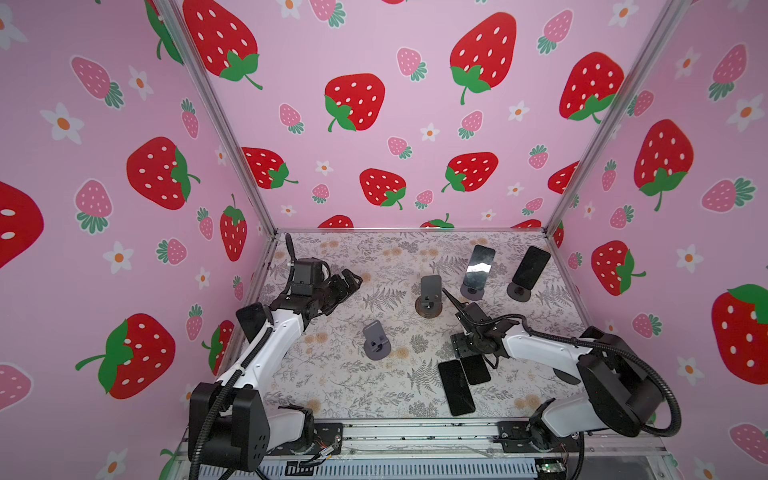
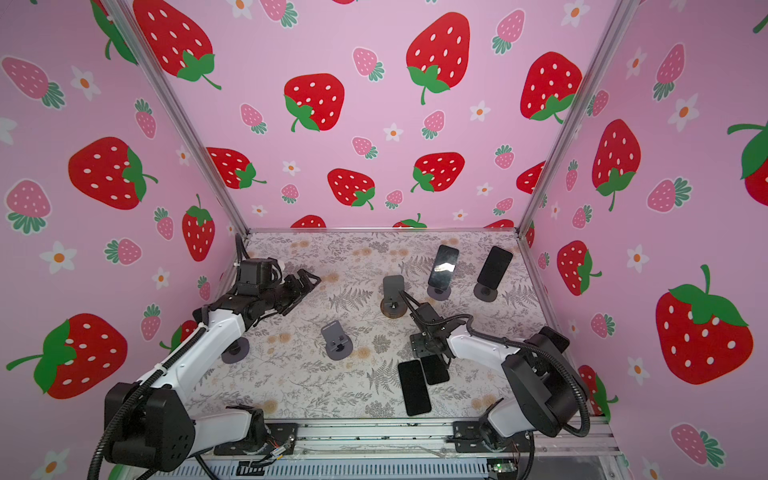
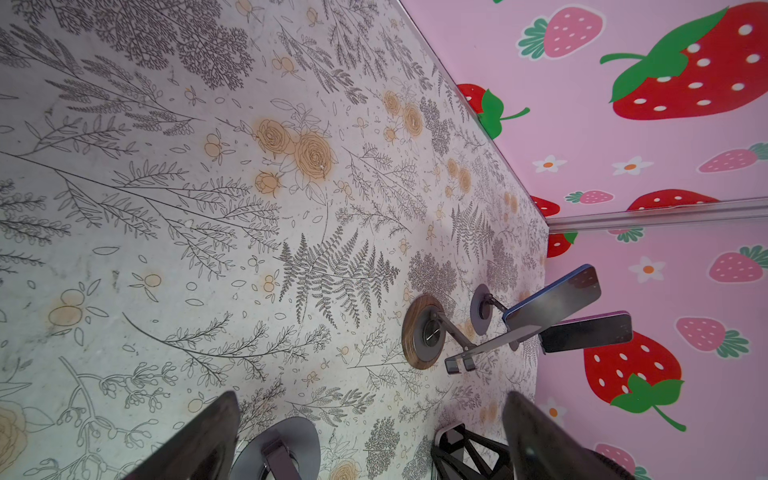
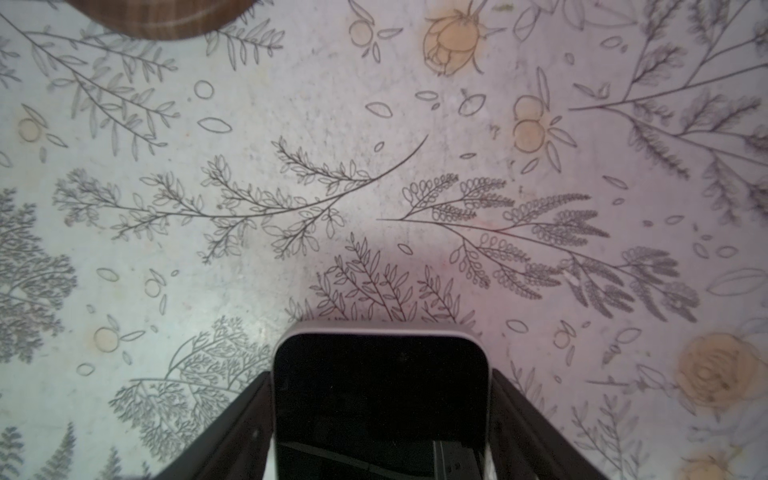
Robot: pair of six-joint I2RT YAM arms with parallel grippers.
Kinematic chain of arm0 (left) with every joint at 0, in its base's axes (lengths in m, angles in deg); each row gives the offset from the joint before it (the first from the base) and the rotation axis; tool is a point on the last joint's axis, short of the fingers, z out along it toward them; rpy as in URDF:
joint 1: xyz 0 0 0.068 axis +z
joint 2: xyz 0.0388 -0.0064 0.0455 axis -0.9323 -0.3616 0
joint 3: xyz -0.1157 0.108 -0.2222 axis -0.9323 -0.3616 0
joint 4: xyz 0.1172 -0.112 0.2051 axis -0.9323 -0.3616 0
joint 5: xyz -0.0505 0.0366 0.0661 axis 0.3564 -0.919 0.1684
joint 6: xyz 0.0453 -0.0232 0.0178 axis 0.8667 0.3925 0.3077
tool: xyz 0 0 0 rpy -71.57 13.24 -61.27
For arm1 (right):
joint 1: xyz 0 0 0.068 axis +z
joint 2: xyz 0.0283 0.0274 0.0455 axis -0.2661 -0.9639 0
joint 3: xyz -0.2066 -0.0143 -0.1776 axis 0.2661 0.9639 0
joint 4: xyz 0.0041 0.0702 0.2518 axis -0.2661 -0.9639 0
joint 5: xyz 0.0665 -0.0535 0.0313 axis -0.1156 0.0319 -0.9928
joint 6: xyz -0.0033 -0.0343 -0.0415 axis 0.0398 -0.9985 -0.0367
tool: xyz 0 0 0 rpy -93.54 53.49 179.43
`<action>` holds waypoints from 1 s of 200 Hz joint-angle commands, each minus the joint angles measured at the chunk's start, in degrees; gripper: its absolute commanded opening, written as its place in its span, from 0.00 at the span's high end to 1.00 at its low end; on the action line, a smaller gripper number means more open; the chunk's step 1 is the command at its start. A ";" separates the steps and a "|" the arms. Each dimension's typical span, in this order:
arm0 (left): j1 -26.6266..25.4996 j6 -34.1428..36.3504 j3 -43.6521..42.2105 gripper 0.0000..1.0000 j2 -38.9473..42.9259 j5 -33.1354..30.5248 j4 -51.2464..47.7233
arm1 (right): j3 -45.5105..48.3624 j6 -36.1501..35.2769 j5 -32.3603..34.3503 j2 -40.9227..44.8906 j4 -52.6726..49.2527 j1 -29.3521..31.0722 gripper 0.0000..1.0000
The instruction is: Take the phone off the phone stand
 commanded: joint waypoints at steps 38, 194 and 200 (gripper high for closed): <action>-0.33 -0.10 0.62 0.00 0.02 -0.09 0.47 | 0.85 0.60 -1.54 -1.67 -4.92 -0.03 0.19; -0.39 9.03 8.47 0.00 6.94 -9.87 -15.47 | -11.00 -1.68 13.39 13.81 15.32 -0.12 0.10; -0.46 10.19 9.57 0.00 7.30 -11.17 -17.27 | -10.93 -2.21 13.32 13.82 16.46 -0.17 0.10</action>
